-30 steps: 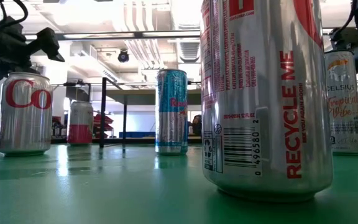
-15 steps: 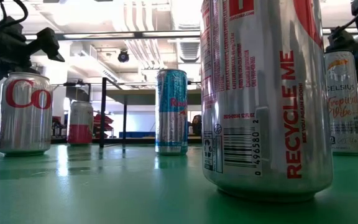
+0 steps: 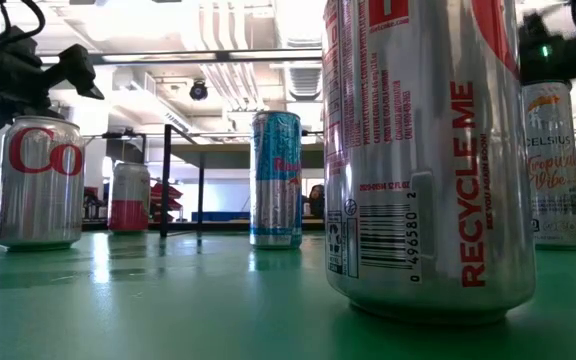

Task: Place canned beverage on shelf
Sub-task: Move the soda cans to the center of the table

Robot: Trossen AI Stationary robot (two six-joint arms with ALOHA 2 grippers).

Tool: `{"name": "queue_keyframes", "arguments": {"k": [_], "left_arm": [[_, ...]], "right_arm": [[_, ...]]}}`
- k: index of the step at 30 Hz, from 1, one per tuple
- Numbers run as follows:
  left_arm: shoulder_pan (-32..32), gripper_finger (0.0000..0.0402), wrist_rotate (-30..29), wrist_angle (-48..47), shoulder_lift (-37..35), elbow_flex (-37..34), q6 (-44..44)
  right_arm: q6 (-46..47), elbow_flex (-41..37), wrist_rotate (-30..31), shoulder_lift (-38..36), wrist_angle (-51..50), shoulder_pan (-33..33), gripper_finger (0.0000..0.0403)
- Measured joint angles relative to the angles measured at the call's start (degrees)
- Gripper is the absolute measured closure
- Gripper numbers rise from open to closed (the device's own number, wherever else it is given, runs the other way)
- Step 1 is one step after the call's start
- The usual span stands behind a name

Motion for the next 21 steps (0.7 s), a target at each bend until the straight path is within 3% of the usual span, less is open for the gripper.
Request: {"name": "queue_keyframes", "arguments": {"k": [3,6,11,18,21], "left_arm": [[0.0,0.0013,0.0,0.0,0.0,0.0,0.0],[0.0,0.0013,0.0,0.0,0.0,0.0,0.0],[0.0,0.0013,0.0,0.0,0.0,0.0,0.0],[0.0,0.0013,0.0,0.0,0.0,0.0,0.0],[0.0,0.0013,0.0,0.0,0.0,0.0,0.0]], "right_arm": [[-2.0,10.0,-0.1,1.1,-13.9,0.0,0.0264],[4.9,20.4,-0.6,4.4,-34.2,0.0,0.0264],[29.8,32.0,-1.4,13.4,-61.4,0.0,0.0264],[63.4,42.2,-6.7,23.6,-87.3,0.0,0.0264],[72.5,46.0,-8.0,26.6,-93.8,-0.4,0.0264]]}}
